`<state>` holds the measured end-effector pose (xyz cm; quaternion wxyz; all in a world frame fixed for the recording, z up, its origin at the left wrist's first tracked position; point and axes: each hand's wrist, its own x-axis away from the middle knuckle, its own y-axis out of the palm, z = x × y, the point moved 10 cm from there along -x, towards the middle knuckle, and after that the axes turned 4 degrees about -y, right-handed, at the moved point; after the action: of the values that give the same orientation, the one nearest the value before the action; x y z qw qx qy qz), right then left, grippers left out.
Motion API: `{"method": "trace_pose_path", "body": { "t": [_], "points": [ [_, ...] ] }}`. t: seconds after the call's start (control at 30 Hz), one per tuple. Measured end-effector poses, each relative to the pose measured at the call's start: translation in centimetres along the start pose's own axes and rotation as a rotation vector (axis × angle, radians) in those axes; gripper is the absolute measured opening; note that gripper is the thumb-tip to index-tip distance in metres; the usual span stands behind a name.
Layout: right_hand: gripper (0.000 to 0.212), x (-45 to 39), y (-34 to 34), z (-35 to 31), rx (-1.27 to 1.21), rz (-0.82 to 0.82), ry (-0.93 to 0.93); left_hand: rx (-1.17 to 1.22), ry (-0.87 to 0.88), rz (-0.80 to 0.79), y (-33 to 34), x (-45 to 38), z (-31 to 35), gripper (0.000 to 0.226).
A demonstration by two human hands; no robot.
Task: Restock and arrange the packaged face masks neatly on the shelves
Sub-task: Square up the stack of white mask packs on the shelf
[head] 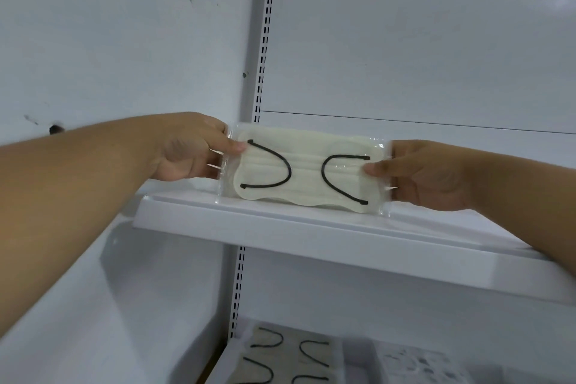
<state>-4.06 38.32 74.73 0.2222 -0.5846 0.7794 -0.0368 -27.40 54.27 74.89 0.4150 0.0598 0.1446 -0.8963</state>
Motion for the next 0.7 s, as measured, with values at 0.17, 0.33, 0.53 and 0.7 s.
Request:
{"method": "trace_pose_path", "body": {
  "t": [0.17,0.33,0.53,0.7],
  "points": [
    [0.046,0.2,-0.3,0.2,0.028,-0.092,0.020,-0.086,-0.061,0.012,-0.5,0.5,-0.9,0.062],
    [0.044,0.2,-0.5,-0.1,0.226,-0.028,-0.027,-0.181,-0.049,0.040,-0.6,0.6,-1.2,0.050],
    [0.050,-0.1,-1.4,-0.9,0.294,0.129,-0.111,-0.279,0.038,0.156,-1.7,-0.3,-1.0,0.011],
    [0.037,0.1,-1.0,-0.3,0.291,0.129,-0.053,-0.295,0.021,0.177,-1.8,-0.4,-1.0,0.007]
  ]
}}
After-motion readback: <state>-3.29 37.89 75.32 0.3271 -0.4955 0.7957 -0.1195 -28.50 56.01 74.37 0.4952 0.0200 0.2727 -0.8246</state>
